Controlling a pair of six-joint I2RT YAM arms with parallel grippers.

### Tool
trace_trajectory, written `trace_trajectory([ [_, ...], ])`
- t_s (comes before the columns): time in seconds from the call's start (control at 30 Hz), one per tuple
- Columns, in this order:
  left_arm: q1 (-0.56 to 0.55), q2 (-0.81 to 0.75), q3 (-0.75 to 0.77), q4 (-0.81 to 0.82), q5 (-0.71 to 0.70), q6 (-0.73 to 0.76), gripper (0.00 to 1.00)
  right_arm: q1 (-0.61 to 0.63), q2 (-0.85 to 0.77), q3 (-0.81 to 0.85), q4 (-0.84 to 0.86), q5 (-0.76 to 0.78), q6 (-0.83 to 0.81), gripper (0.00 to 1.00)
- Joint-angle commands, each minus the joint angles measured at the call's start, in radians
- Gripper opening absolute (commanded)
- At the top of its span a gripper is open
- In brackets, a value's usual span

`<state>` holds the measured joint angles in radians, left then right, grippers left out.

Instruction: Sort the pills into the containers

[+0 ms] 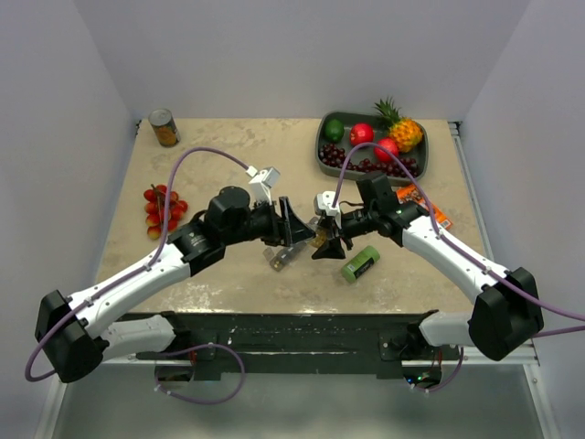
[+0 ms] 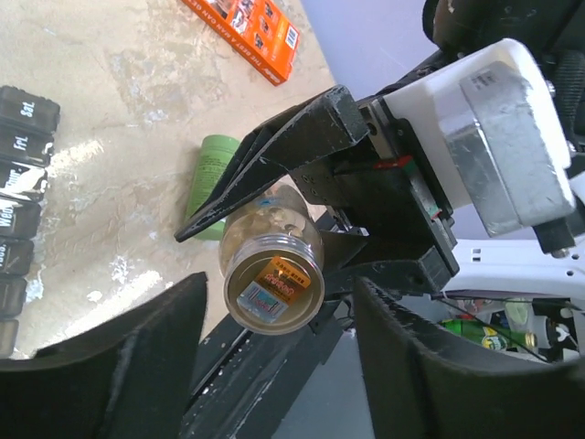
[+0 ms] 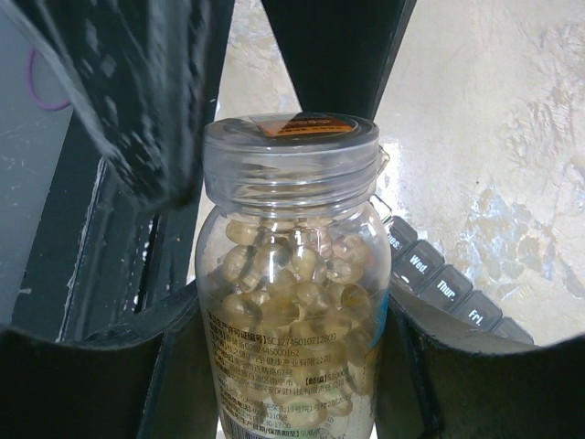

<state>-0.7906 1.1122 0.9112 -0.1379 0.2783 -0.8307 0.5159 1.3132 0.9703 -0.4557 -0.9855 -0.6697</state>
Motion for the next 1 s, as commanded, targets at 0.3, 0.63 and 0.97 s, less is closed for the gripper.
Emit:
trace_trajectory([
  [0.3, -0.021, 0.043, 0.068, 0.033, 0.151, 0.332, 0.14, -0.004, -0.023, 0.030, 0.029, -0.016, 0.007, 0.02],
  [0.63, -0.021, 0.018, -0.006, 0.055, 0.382, 1.041, 0.52, -0.004, -0.025, 0.030, 0.028, -0.021, 0.005, 0.02],
  [0.97, -0.002, -0.199, -0.222, 0.491, 0.130, 0.641, 0.99, -0.004, -0.023, 0.030, 0.028, -0.022, 0.004, 0.02],
])
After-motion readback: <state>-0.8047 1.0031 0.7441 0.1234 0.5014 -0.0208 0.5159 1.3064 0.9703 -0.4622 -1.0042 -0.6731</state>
